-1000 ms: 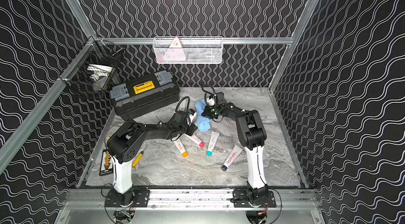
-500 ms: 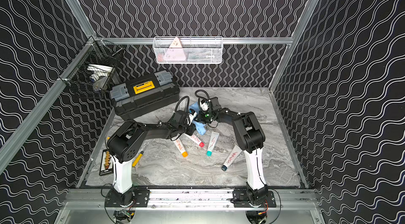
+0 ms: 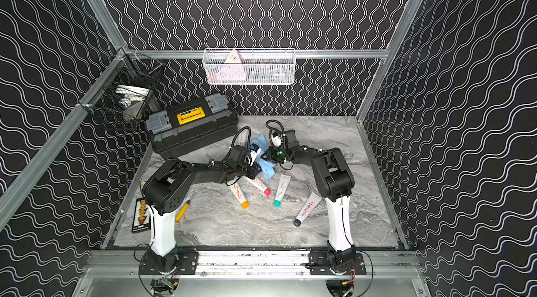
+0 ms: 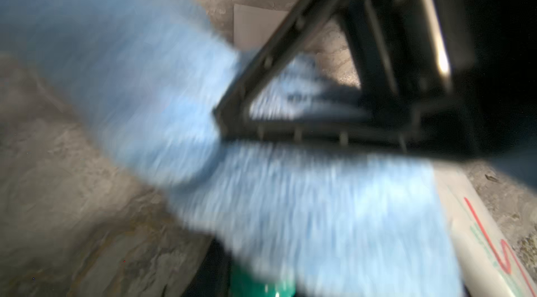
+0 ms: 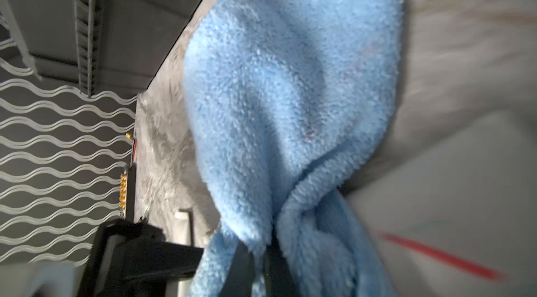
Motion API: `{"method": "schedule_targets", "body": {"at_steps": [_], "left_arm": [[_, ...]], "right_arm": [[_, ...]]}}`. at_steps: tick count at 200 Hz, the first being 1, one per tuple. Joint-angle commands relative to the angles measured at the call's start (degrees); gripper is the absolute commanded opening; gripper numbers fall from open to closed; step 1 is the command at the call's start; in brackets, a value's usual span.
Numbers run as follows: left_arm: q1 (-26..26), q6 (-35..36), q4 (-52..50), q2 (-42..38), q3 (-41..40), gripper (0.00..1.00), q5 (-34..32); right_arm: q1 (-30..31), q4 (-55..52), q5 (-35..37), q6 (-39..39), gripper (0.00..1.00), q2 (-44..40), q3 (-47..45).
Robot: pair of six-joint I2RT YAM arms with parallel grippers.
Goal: Wipe the surface of the toothpaste tube
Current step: Wipe the dirt from the toothpaste tube.
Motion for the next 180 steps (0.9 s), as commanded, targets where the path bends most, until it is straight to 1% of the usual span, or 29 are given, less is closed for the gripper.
{"method": "schedule_targets", "body": {"at_steps": [1,36,57,73,97,124,180], "left_arm": [[0.35,0.51,-1.36,-0.17,0.11,0.17,-1.82],[0.33,0.6,-1.08,-0.28,-0.27,0.17,-1.55],[0.36,0.6,-0.99,-0.34,-0.36,0.17,-1.38],[0.33,0.48,-1.08,-0.28,-0.25,0.17,-1.3],[0.42,0.26,-1.07,0.12,0.0,0.17,-1.03],[0.42,0.07,-0.9,0.21,-0.05,0.17,-1.07],[0.57,-0.45,-0.9,0.63,0.1,0.17,-1.05]], "right_arm": [[-2.74,-4.61,7.33,0.14,0.0,0.62,-1.05],[-6.32,-7.57,8.56,-0.69,0.0,2.29,1.98],[-6.72,-8.4,7.63,-1.92,0.0,3.08,3.67],[-6.57,-11.93,6.42,-3.01,0.0,3.99,6.46],[-5.07,-11.06,6.19,-3.91,0.0,2.75,5.58],[-3.0,-12.88,6.83,-5.03,0.0,1.75,5.44],[1.95,-11.73,5.55,-4.01,0.0,-1.7,1.16]]}}
